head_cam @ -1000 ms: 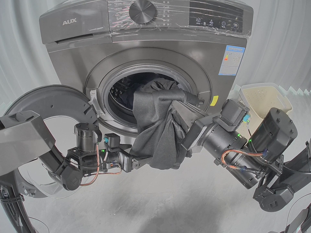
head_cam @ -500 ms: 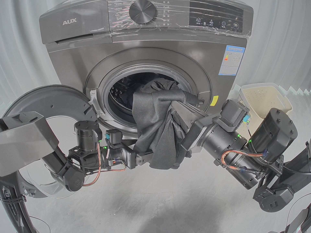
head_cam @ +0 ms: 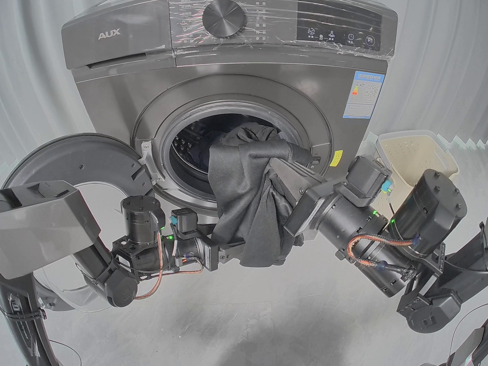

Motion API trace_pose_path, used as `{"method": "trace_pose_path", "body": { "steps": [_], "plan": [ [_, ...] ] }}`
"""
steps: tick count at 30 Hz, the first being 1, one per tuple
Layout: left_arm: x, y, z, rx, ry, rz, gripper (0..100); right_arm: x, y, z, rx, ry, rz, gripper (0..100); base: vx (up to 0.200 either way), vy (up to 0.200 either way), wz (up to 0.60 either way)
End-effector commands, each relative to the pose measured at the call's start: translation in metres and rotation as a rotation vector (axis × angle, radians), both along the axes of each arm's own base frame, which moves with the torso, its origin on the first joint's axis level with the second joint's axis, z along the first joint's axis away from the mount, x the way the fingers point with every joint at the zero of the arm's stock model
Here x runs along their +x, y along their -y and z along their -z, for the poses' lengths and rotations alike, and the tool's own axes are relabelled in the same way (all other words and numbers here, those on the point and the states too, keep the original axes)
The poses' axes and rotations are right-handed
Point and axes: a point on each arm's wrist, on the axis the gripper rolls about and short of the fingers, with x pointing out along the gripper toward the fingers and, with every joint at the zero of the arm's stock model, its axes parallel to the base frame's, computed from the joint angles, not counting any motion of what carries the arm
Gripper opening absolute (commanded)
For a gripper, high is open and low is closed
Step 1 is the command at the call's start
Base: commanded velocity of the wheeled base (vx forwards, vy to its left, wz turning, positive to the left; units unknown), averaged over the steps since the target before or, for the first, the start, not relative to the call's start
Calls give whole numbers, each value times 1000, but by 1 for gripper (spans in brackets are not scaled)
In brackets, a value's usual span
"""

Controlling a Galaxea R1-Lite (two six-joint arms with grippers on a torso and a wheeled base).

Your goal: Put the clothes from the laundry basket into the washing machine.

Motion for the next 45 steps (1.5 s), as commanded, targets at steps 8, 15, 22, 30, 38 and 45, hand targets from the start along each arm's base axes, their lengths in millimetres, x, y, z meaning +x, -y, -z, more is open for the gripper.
{"method": "trace_pose_path", "body": {
  "steps": [8, 15, 22, 30, 38, 45],
  "plan": [
    [0, 1, 6, -16, 28, -6, 0, 1, 0, 2, -6, -5, 3, 0, 0, 0, 0],
    [-25, -11, -13, -61, 111, -3, 0, 11, 1, 13, -33, -28, 29, 0, 0, 0, 0],
    [-65, -23, -17, -55, 152, 18, 0, 16, -3, 27, -64, -57, 30, 100, 0, 0, 0],
    [-85, -33, -47, -123, 199, 14, 0, 18, -5, 58, -148, -130, 30, 100, 0, 0, 0],
    [-77, -29, -73, -213, 257, -1, 0, 13, 1, 76, -215, -178, 31, 100, 0, 0, 0],
    [-73, -30, -71, -211, 249, -32, 0, 9, 6, 83, -244, -201, 31, 100, 0, 0, 0]
  ]
}}
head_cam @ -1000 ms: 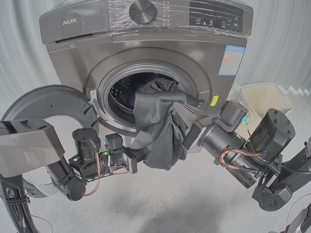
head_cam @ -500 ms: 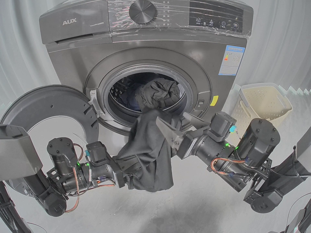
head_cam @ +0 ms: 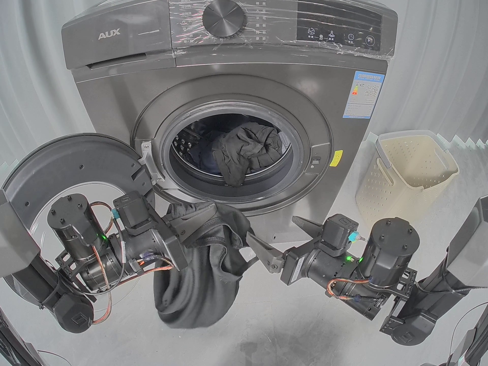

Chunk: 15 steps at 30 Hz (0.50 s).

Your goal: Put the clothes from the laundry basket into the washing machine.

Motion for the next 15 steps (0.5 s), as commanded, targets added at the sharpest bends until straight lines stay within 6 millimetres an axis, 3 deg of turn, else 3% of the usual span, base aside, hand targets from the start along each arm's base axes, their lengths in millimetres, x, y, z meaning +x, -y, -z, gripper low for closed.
{"method": "trace_pose_path", "body": {
  "steps": [1, 15],
  "plan": [
    [1, -1, -3, -11, 4, -6, 0, 0, 0, 7, -22, -19, 1, 100, 0, 0, 0],
    [8, 3, -16, -87, 10, -59, 0, 6, 11, 12, -60, -21, 38, 100, 0, 0, 0]
  ]
}}
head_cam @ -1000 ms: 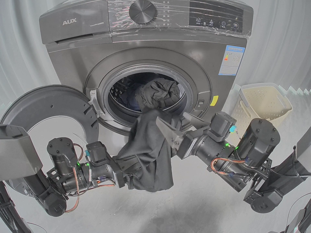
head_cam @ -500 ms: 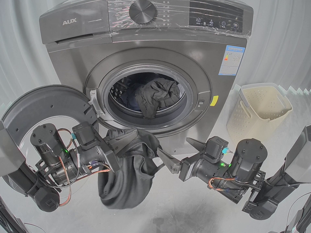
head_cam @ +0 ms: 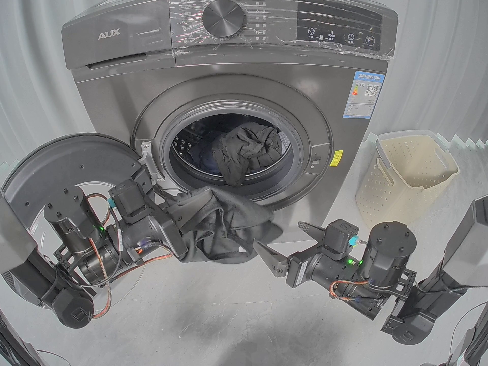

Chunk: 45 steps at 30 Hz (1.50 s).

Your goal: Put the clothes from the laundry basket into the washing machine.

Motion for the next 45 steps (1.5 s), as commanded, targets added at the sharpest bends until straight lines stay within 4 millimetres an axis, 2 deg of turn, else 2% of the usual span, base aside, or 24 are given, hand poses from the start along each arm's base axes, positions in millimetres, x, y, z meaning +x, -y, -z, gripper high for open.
{"method": "trace_pose_path", "body": {
  "steps": [1, 21, 35, 40, 45],
  "plan": [
    [5, 4, -7, -31, 17, -27, 0, 2, 3, 1, -3, -1, 13, 100, 0, 0, 0],
    [4, 3, -20, -80, 40, -39, 0, 9, 6, 13, -37, -28, 36, 100, 0, 0, 0],
    [2, 3, -28, -105, 54, -33, 0, 21, 5, 32, -94, -55, 59, 100, 0, 0, 0],
    [1, 2, -28, -112, 44, -28, 0, 30, -3, 30, -69, -32, 61, 100, 0, 0, 0],
    [-2, 6, -26, -117, 26, -10, 0, 42, -14, 18, -23, 18, 105, 100, 0, 0, 0]
  ]
}}
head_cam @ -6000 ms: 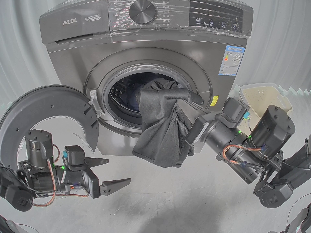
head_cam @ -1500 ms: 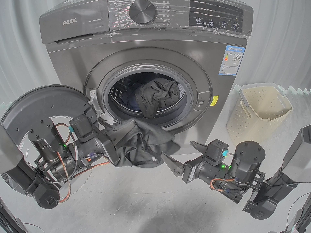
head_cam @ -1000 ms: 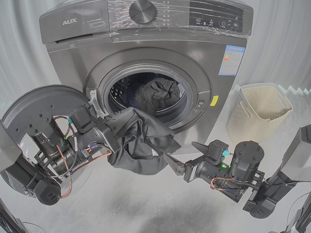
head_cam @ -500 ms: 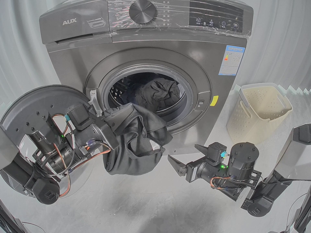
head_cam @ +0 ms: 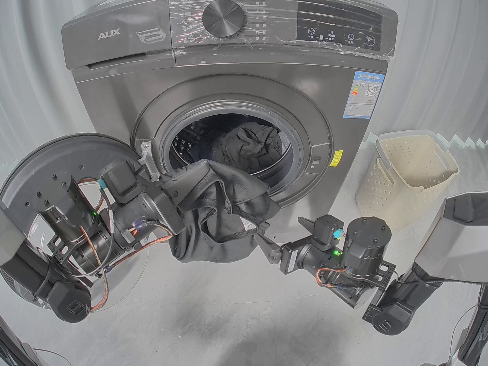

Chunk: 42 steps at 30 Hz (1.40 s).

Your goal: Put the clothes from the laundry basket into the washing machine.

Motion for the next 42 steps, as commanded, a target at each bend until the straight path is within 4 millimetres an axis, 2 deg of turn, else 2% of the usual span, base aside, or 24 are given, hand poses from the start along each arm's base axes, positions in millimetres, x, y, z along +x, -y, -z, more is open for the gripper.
{"method": "trace_pose_path", "body": {
  "steps": [1, 9, 19, 27, 36, 42],
  "plan": [
    [-2, 2, 1, -1, -7, 12, 0, 8, -8, -2, 19, 22, 13, 100, 0, 0, 0],
    [-2, 5, 5, 6, -20, 19, 0, 10, -19, -19, 78, 79, -5, 100, 0, 0, 0],
    [5, 5, 19, 30, -66, 7, 0, 7, -16, -34, 117, 113, -5, 100, 0, 0, 0],
    [7, 4, 19, 29, -64, -1, 0, 8, -16, -35, 126, 120, -2, 100, 0, 0, 0],
    [5, 3, 20, 33, -69, 4, 0, 22, -2, -35, 129, 118, 62, 100, 0, 0, 0],
    [7, 3, 17, 25, -58, 1, 0, 17, -4, -30, 113, 101, 50, 100, 0, 0, 0]
  ]
}}
